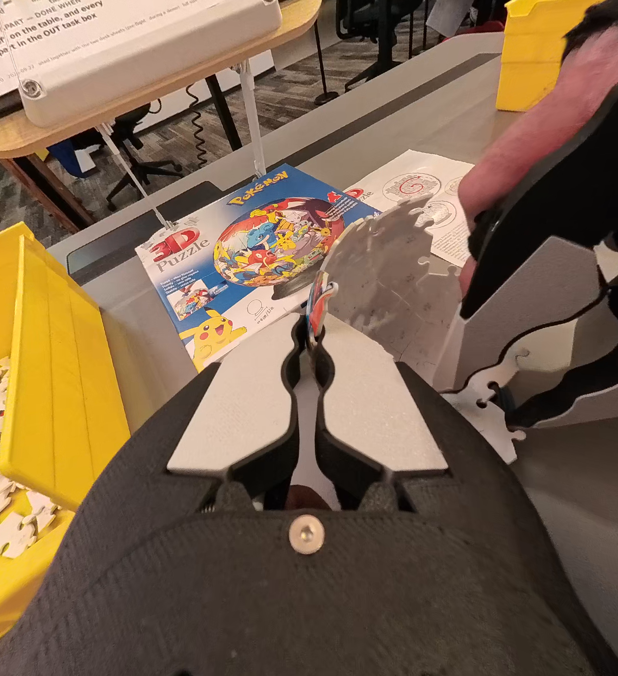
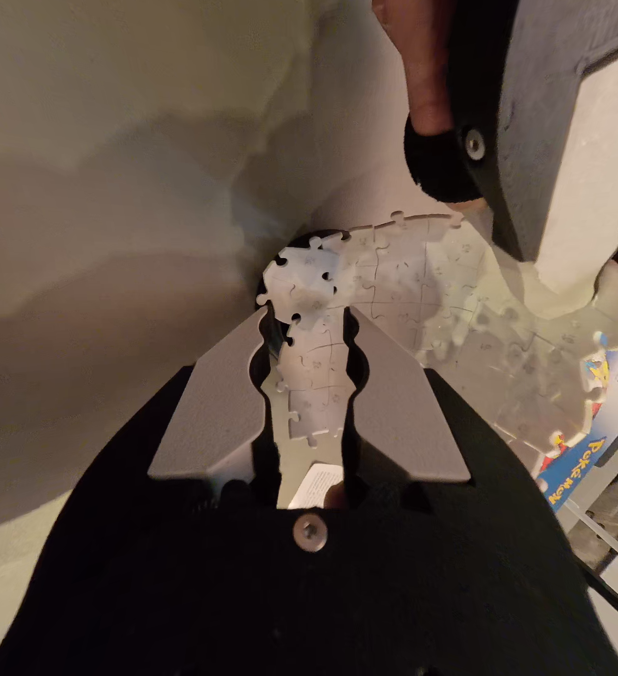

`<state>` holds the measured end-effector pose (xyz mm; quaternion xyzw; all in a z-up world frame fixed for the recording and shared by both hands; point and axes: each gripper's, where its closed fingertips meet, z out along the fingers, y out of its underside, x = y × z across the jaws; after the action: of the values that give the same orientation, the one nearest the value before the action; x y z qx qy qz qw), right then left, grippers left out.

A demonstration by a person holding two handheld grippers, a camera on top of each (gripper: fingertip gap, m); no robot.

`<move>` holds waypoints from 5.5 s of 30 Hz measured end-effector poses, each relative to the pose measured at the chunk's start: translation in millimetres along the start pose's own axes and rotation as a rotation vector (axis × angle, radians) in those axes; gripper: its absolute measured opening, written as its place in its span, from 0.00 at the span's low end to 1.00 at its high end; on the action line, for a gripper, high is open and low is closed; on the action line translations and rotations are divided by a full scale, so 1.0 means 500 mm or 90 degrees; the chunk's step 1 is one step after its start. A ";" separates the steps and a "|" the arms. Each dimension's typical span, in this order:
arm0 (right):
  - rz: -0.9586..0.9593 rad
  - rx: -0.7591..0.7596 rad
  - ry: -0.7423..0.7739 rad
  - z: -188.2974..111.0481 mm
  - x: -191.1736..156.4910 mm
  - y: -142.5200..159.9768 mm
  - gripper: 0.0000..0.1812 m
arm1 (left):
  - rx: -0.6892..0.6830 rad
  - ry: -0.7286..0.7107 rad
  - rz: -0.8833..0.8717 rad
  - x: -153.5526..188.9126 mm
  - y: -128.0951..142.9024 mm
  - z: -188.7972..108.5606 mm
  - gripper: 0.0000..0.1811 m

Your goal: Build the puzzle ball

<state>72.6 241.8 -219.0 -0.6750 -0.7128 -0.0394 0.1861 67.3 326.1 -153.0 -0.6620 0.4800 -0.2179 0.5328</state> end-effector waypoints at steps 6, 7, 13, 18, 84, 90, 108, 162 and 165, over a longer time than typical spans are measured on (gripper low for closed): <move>0.109 -0.002 0.028 -0.047 0.005 -0.004 0.20 | -0.002 -0.001 0.002 0.001 -0.001 0.000 0.01; 0.147 0.002 0.023 -0.053 -0.001 -0.010 0.20 | -0.003 -0.002 0.004 0.001 0.000 0.000 0.01; 0.385 0.082 0.107 -0.061 0.002 -0.054 0.18 | -0.007 -0.004 0.004 0.002 0.001 0.000 0.01; 0.413 0.071 0.200 -0.019 -0.023 -0.048 0.16 | -0.008 -0.002 0.004 0.005 0.002 0.000 0.01; 0.071 0.147 0.092 -0.045 -0.137 -0.038 0.00 | -0.010 0.011 0.009 0.018 0.002 -0.001 0.01; 0.149 0.082 0.113 -0.040 -0.132 0.014 0.07 | -0.010 0.012 0.008 0.019 0.000 0.000 0.01; 0.843 0.084 0.187 -0.011 -0.120 0.009 0.23 | -0.012 0.016 0.001 0.023 0.002 -0.002 0.01; 0.484 0.013 -0.131 -0.007 -0.053 -0.002 0.21 | 0.001 0.013 0.006 0.028 -0.004 0.001 0.01; 0.485 0.018 -0.131 -0.004 -0.055 -0.004 0.24 | 0.000 0.013 0.007 0.028 -0.004 0.000 0.01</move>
<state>71.4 215.1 -225.3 -0.8890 -0.4269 0.1100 0.1240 74.3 314.2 -154.5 -0.6570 0.4889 -0.2220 0.5292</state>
